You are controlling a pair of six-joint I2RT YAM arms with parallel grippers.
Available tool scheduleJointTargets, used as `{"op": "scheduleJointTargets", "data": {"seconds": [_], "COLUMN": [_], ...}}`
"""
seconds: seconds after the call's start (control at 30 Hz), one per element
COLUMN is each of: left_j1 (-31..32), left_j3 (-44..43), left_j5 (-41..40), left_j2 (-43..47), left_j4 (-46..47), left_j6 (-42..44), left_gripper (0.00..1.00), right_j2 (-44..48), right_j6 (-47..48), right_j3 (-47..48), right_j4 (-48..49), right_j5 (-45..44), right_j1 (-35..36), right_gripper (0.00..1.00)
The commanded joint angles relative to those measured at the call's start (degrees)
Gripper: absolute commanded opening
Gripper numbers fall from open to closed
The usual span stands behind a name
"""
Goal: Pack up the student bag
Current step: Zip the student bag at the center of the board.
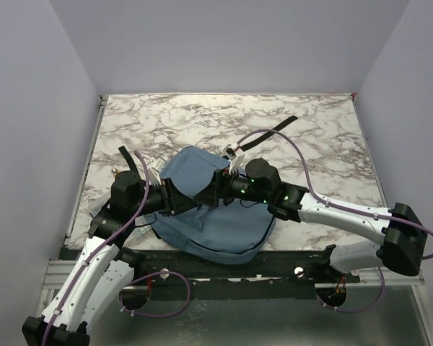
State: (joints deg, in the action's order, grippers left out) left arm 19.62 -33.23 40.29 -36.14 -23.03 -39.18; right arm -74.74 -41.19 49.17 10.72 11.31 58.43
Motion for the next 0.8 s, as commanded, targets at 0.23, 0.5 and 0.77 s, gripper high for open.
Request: {"op": "scheduleJointTargets", "data": {"seconds": [0.23,0.5,0.77], "left_j1": [-0.10,-0.01,0.07], "left_j3": [7.01,12.20,13.46], "left_j5": [-0.81,6.90,5.89], "left_j2": [4.94,-0.42,-2.66], "left_j4": [0.55,8.96,9.67], "left_j6": [-5.33,-8.00,-7.86], "left_gripper": [0.26,0.15,0.10], "right_j2": [-10.03,-12.11,-15.06], "right_j6": [-5.32,-5.42,-4.96], "right_j3": [11.17,9.94,9.88], "right_j4": [-16.40,-15.81,-16.92], "right_j5": [-5.25,-6.14,-5.57], "right_j1": [-1.13,-1.13,-1.09], "right_gripper": [0.57,0.56,0.52]}}
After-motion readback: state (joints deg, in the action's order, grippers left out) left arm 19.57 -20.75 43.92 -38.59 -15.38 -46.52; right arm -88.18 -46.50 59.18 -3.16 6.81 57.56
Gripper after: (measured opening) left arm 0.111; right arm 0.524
